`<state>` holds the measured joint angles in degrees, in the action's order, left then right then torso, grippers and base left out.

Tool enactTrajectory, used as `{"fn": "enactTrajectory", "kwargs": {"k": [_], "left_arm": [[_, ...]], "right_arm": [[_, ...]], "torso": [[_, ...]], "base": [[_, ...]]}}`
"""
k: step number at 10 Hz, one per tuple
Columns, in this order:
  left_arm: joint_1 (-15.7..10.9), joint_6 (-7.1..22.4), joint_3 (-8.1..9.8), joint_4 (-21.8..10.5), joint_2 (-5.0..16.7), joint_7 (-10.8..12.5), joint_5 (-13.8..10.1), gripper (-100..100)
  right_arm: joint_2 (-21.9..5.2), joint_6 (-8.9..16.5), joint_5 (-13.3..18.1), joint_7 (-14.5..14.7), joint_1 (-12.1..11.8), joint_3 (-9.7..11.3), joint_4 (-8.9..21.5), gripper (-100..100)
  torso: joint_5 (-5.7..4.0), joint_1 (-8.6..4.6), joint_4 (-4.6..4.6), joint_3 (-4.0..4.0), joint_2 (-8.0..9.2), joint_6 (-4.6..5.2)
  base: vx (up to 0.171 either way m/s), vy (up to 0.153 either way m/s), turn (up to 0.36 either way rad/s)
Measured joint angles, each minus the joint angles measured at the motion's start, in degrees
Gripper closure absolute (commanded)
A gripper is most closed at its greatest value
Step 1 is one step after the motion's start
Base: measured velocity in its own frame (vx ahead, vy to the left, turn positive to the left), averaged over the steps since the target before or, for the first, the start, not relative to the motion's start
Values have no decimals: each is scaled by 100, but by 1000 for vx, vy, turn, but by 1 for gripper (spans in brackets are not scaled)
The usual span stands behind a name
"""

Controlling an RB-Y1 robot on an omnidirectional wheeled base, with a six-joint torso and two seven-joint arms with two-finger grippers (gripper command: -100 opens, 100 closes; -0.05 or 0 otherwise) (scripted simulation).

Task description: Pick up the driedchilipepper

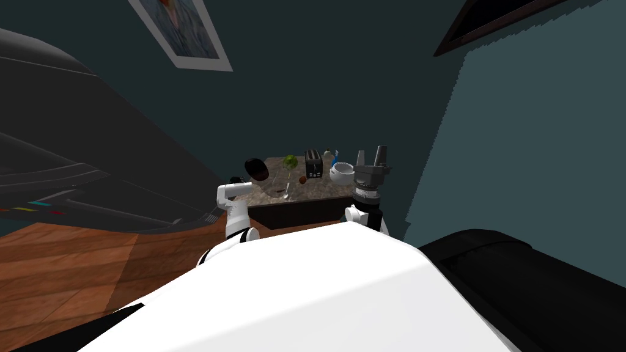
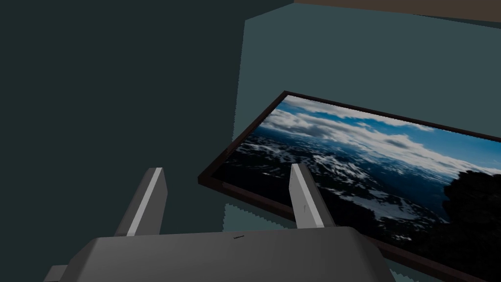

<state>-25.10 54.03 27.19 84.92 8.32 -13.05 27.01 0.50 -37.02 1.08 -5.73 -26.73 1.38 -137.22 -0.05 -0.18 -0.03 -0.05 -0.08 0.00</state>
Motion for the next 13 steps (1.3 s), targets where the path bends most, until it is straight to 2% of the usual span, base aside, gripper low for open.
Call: {"fn": "enactTrajectory", "kwargs": {"k": [3,4,6,12,13], "left_arm": [[-300,458,143,-400,-20,-58,156,-100],[-460,595,221,-638,6,-86,205,-100],[-499,862,268,-670,-21,-150,224,-100],[-1051,1734,550,-1402,-26,-331,444,-100],[-1184,1877,606,-1600,-11,-346,493,-100]], "right_arm": [[0,0,0,0,0,0,0,0],[0,0,0,0,0,0,0,0],[0,0,0,0,0,0,0,0],[0,0,0,0,0,0,0,0],[0,0,0,0,0,0,0,0]], "torso": [[-2,-6,0,1,2,-1],[-2,-7,-1,-2,-3,0],[1,8,1,3,6,-3],[-2,-2,0,1,2,-2],[-1,-2,0,0,1,-1]], "base": [[23,-70,-25],[23,-59,-17],[12,-37,-15],[24,-63,-24],[23,-53,-18]]}}
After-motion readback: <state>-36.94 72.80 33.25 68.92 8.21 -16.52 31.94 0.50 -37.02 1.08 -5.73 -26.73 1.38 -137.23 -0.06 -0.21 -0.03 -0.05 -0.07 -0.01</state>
